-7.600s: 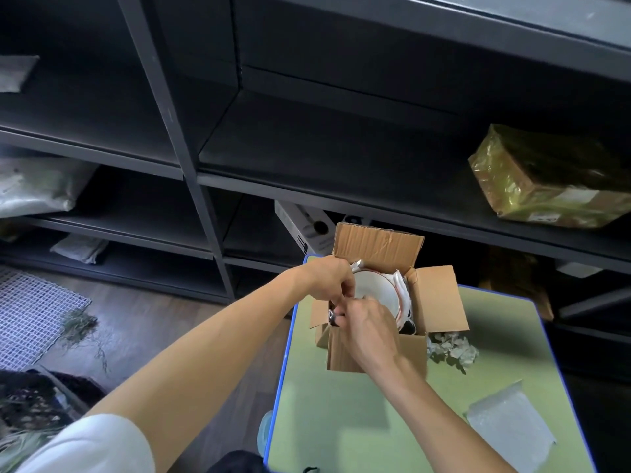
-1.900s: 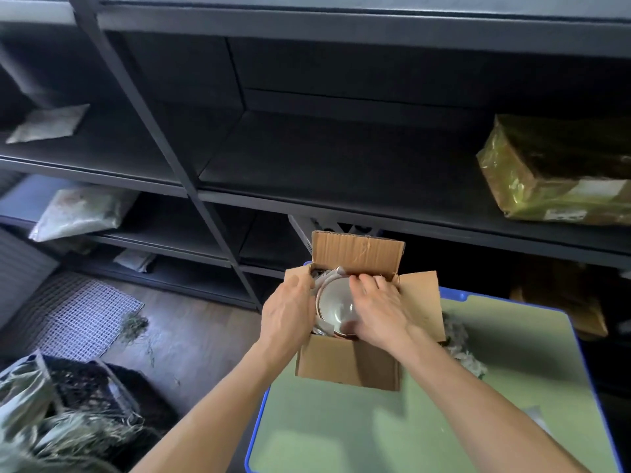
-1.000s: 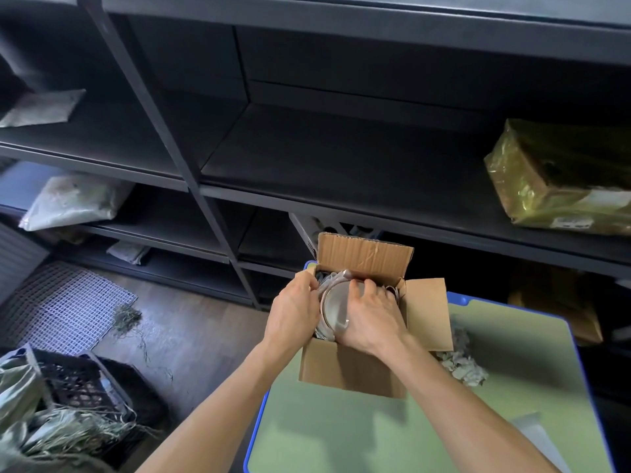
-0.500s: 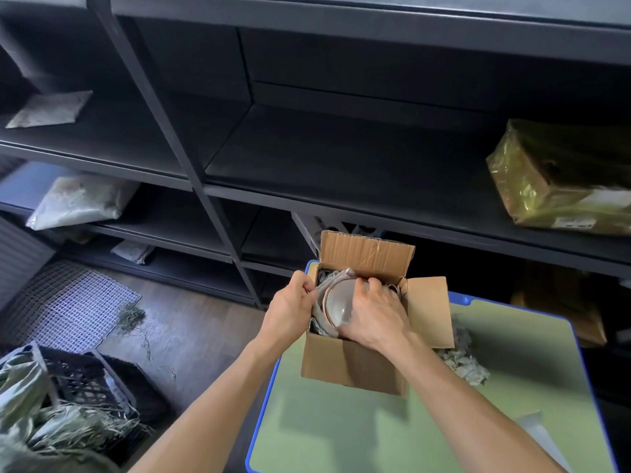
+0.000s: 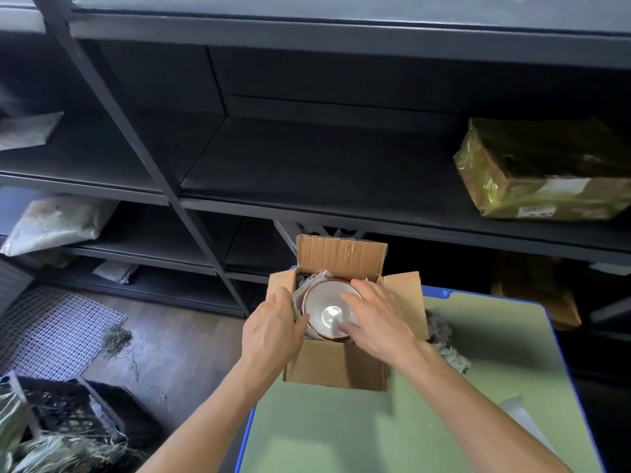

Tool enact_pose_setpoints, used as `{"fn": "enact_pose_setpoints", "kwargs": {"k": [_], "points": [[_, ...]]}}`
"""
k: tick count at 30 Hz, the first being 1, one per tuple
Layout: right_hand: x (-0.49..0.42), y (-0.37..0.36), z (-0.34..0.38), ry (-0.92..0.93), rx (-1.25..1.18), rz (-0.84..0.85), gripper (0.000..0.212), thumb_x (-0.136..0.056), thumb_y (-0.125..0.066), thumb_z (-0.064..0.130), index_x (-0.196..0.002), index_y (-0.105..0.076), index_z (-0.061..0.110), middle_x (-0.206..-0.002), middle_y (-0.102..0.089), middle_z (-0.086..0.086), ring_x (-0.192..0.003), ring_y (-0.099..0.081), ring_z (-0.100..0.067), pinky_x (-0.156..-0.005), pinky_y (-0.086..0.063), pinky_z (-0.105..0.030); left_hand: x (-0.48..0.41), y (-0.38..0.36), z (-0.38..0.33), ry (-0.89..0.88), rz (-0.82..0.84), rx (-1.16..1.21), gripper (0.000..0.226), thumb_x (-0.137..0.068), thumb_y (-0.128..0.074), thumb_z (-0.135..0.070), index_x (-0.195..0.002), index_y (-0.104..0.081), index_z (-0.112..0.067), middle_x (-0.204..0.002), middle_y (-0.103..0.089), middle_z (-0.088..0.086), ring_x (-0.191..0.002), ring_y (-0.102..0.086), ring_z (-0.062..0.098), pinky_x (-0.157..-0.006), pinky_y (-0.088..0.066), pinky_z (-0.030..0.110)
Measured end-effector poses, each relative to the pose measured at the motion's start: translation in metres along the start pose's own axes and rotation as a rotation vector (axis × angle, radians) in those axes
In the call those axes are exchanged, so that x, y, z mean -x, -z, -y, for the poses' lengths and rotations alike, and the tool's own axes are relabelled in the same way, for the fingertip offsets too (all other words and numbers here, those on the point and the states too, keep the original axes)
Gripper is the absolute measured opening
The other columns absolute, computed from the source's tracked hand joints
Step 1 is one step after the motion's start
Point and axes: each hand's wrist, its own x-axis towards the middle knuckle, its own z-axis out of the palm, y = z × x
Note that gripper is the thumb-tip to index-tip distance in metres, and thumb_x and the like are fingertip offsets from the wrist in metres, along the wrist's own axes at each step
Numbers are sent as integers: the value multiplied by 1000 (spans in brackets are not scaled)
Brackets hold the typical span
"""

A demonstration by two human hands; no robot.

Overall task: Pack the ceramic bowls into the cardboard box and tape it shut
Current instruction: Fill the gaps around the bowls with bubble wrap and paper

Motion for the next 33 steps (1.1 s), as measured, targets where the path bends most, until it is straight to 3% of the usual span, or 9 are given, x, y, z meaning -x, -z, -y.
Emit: {"fn": "enact_pose_setpoints", "kwargs": {"k": [4, 8, 12, 17, 21, 26, 29, 33], "points": [[18, -2, -15, 36, -23, -28, 45, -88, -66, 38, -126, -63, 15, -140, -51, -4, -130, -46, -27, -106, -41, -37, 10, -1, -11, 62, 16, -142, 33, -97, -47, -53, -94, -44, -20, -92, -62, -4, -83, -60, 20, -62, -34, 29], [25, -10, -18, 40, -36, -45, 39, -83, -74, 32, -117, -70, 12, -129, -62, -8, -117, -59, -31, -96, -51, -42, 12, -5, -17, 103, 38, -166, 24, -99, -45, -41, -94, -56, -20, -95, -67, -2, -87, -64, 23, -64, -36, 29], [27, -12, -17, 60, -65, -40, 39, -91, -65, 35, -126, -66, 17, -137, -56, -4, -126, -52, -28, -102, -46, -42, 12, -10, -15, 65, 60, -54, 16, -94, -44, -22, -86, -59, -19, -86, -67, -1, -73, -52, 24, -61, -37, 31], [30, -11, -23, 99, -94, -50, 38, -94, -60, 34, -128, -65, 19, -140, -54, 0, -130, -48, -24, -106, -42, -39, 15, -10, -5, 52, 48, 52, 15, -92, -49, -28, -88, -63, -26, -79, -68, -6, -76, -59, 26, -63, -46, 33], [40, -7, -29, 117, -117, -128, 31, -90, -66, 31, -119, -71, 19, -131, -61, 0, -121, -55, -24, -101, -47, -39, 23, -12, -14, 34, -40, 94, 18, -97, -49, -33, -96, -66, -29, -84, -70, -8, -78, -60, 22, -64, -43, 32], [62, -3, -45, 125, -194, -204, 21, -92, -63, 22, -111, -71, 20, -117, -61, 6, -110, -52, -19, -96, -46, -34, 39, -20, -33, -58, -48, 117, 20, -96, -49, -31, -83, -63, -25, -74, -65, -8, -69, -57, 18, -59, -47, 36], [77, 0, -59, 107, -223, -273, 12, -93, -61, 17, -99, -71, 20, -100, -60, 8, -97, -53, -19, -87, -45, -31, 48, -26, -50, -141, -47, 130, 27, -95, -50, -33, -72, -56, -20, -64, -58, -4, -61, -51, 19, -55, -44, 38], [95, 11, -75, 29, -202, -305, 8, -93, -63, 19, -89, -68, 23, -91, -59, 11, -90, -51, -16, -74, -38, -23, 53, -32, -82, -266, -17, 216, 36, -96, -51, -39, -68, -48, -17, -61, -51, -2, -60, -48, 21, -55, -43, 42]]}}
